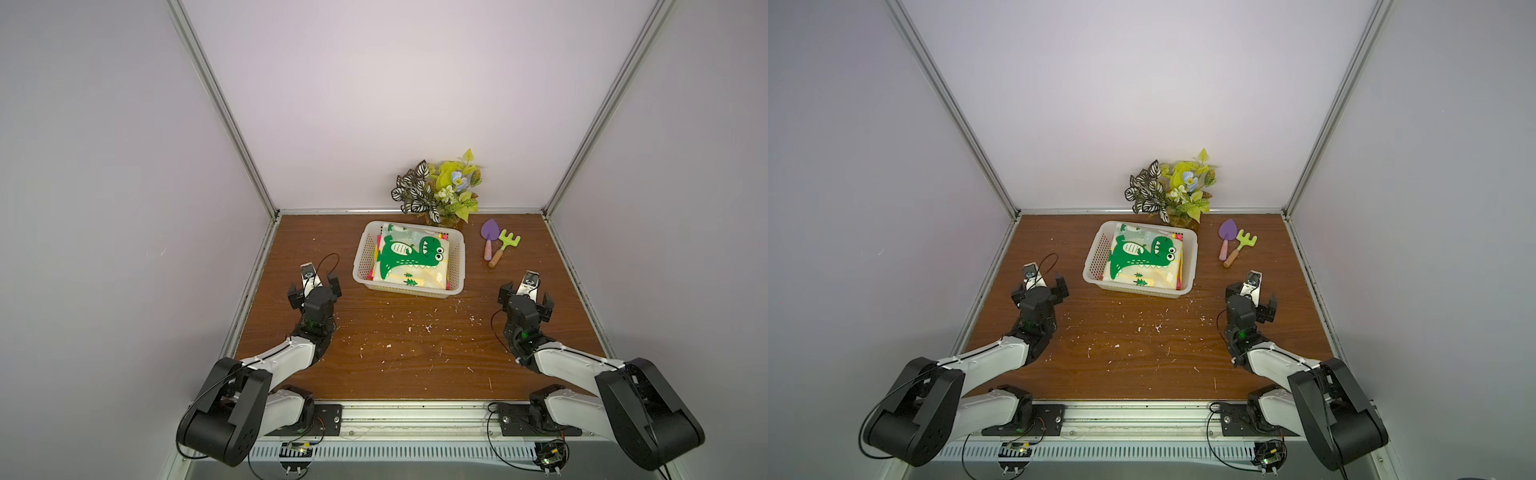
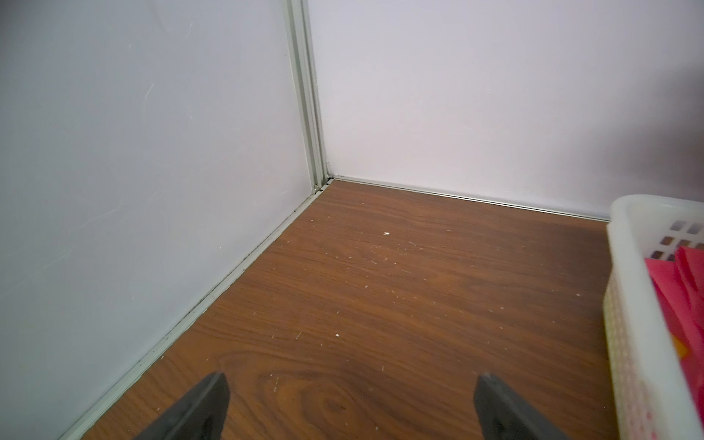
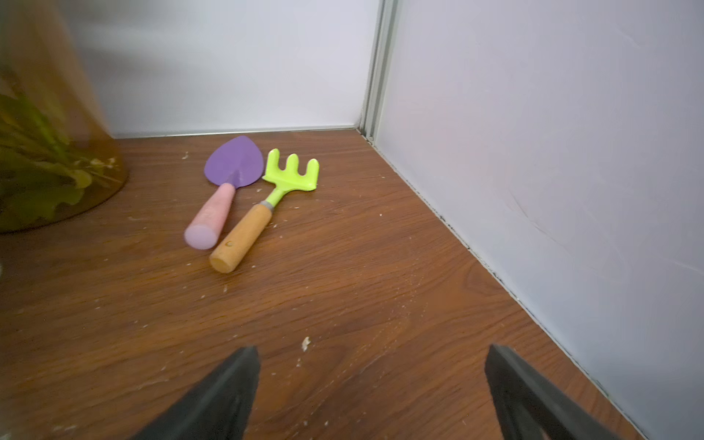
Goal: Put the folded raincoat in the basket
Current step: Reset both arms
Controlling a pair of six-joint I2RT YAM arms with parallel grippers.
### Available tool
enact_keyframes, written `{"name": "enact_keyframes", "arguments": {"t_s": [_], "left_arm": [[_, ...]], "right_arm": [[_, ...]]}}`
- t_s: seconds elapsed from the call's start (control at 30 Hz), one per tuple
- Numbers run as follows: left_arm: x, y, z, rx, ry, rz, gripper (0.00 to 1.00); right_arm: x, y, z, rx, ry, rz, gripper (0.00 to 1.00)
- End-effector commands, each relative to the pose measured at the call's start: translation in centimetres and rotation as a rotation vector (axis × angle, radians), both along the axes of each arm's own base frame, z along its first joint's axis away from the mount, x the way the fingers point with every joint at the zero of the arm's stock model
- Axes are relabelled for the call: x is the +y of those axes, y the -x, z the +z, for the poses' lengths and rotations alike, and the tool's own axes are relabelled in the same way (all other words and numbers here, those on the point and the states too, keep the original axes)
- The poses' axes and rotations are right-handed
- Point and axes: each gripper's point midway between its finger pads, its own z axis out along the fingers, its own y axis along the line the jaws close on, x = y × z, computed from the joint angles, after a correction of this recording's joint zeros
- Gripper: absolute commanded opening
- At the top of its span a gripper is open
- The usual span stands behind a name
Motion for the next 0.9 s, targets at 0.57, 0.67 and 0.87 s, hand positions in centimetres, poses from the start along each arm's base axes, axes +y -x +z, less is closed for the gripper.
{"name": "enact_keyframes", "arguments": {"t_s": [0.57,0.67,0.87], "left_arm": [[-1.6,0.4,-1.2,0.017,-0.036,-0.244,0.99],[-0.7,1.7,-0.4,-0.088,-0.019,-0.2,0.99],[-1.1,-0.5,-0.8,-0.064,-0.034,-0.222,1.0]], "right_arm": [[-0.3,-3.1,1.9,-0.145,-0.008,0.068,0.99],[-0.7,-3.2,1.2,-0.168,-0.042,0.11,0.99],[-0.1,-3.8,1.0,-0.164,-0.053,0.182,0.99]]}}
